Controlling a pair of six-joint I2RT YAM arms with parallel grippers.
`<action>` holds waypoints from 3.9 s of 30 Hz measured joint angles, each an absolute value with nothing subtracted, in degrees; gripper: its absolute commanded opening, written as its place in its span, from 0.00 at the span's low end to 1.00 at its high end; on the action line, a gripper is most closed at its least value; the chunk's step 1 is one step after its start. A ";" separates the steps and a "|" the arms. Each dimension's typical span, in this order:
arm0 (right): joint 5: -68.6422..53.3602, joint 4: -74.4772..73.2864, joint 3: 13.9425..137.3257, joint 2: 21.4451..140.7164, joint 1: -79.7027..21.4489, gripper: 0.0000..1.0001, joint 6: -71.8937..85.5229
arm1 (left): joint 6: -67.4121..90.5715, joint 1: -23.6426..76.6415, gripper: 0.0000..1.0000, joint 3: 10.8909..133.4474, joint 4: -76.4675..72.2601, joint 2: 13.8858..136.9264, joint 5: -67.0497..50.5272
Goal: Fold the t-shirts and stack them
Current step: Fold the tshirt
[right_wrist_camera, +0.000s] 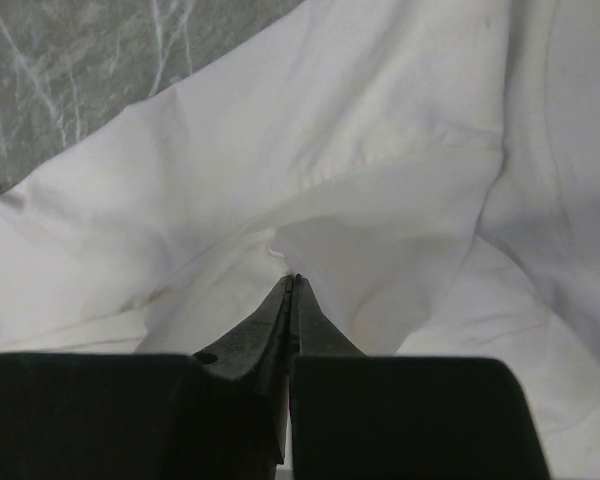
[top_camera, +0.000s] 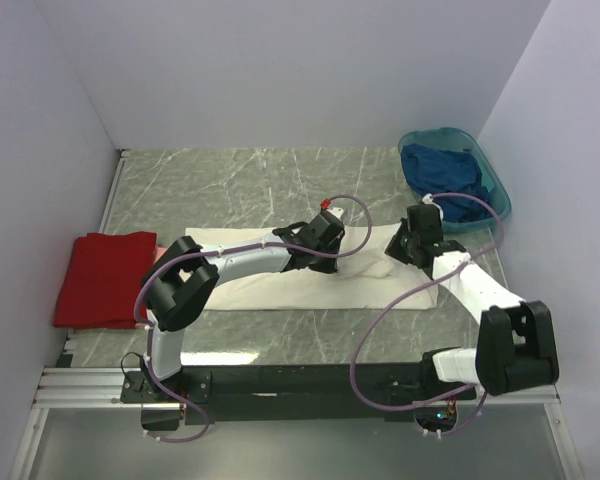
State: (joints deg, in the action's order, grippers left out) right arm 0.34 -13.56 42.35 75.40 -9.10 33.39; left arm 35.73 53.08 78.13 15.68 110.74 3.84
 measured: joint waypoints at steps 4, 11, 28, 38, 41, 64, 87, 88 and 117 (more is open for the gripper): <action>-0.30 -14.39 39.29 69.04 -9.10 0.00 33.50 | 35.55 53.08 0.05 78.13 16.34 110.74 4.49; -2.55 -16.97 33.23 58.19 -9.10 0.00 34.13 | 34.92 53.08 0.05 78.15 18.06 110.74 6.15; -3.88 -25.26 27.38 45.34 -9.10 0.00 36.82 | 29.58 51.99 0.09 78.15 19.03 110.72 7.22; -2.68 -27.31 27.66 50.30 -9.08 0.00 38.15 | 26.50 51.44 0.20 78.15 19.29 110.74 5.32; -3.07 -27.07 27.64 51.81 -9.08 0.05 38.52 | 26.15 51.22 0.29 78.15 19.40 110.72 4.82; -11.79 -22.50 22.09 54.94 -9.10 0.37 42.06 | 31.64 47.11 0.27 83.66 19.77 107.04 -3.62; -15.46 -19.00 19.00 53.08 -9.10 0.00 46.17 | 34.15 49.69 0.24 82.61 16.91 115.98 -7.79; -14.94 -20.03 19.35 52.07 -9.10 0.00 45.93 | 34.15 49.69 0.24 82.32 16.97 115.98 -7.77; -8.58 -31.31 27.55 46.98 -9.45 0.37 41.71 | 35.48 46.24 0.25 77.60 18.35 104.97 -4.82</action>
